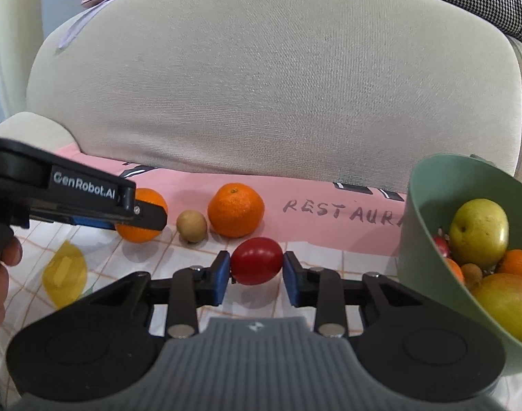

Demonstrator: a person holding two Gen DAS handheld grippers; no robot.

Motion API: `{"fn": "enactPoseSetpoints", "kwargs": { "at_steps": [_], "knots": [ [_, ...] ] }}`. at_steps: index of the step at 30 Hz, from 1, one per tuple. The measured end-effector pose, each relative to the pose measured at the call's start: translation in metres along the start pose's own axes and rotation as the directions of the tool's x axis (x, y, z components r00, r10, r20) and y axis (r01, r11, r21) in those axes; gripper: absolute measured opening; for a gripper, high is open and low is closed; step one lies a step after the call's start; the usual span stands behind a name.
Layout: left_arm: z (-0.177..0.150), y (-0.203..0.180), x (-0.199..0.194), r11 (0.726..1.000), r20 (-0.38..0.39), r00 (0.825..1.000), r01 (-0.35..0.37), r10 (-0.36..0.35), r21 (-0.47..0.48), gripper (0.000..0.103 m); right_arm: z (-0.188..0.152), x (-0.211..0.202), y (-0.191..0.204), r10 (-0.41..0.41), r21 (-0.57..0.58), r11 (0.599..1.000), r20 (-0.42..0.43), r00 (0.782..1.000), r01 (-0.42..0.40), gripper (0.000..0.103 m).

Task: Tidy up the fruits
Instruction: 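Lift the mandarin and tomato and carry both over the colander, then lower the mandarin and tomato into the colander and open both grippers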

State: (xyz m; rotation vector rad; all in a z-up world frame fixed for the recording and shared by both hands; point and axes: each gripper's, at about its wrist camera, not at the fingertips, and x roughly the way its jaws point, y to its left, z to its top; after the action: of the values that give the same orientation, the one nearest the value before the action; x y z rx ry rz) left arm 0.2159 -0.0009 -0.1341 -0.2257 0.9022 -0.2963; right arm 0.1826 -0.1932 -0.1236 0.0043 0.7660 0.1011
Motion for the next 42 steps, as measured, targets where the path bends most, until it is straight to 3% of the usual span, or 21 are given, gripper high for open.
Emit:
{"fn": "enactPoseSetpoints", "kwargs": {
  "at_steps": [8, 22, 32, 42],
  "knots": [
    [-0.007, -0.015, -0.031, 0.997, -0.007, 0.998, 0.060, -0.060, -0.040, 0.052, -0.006, -0.034, -0.005, 0.004, -0.018, 1.000, 0.022, 1.000, -0.003, 0.030],
    [-0.015, -0.081, -0.082, 0.989, 0.014, 0.995, 0.100, -0.102, 0.107, 0.052, -0.009, -0.104, -0.033, -0.067, -0.012, 0.998, 0.123, 0.990, 0.069, 0.030],
    [-0.019, -0.142, -0.080, 0.962, -0.012, 0.990, 0.139, -0.140, 0.234, 0.052, -0.015, -0.128, -0.080, -0.184, 0.123, 0.979, 0.159, 0.970, 0.165, 0.030],
    [-0.013, -0.187, -0.059, 0.938, -0.056, 0.987, 0.163, -0.153, 0.307, 0.052, -0.016, -0.117, -0.125, -0.260, 0.236, 0.946, 0.150, 0.954, 0.221, 0.030]
  ]
}}
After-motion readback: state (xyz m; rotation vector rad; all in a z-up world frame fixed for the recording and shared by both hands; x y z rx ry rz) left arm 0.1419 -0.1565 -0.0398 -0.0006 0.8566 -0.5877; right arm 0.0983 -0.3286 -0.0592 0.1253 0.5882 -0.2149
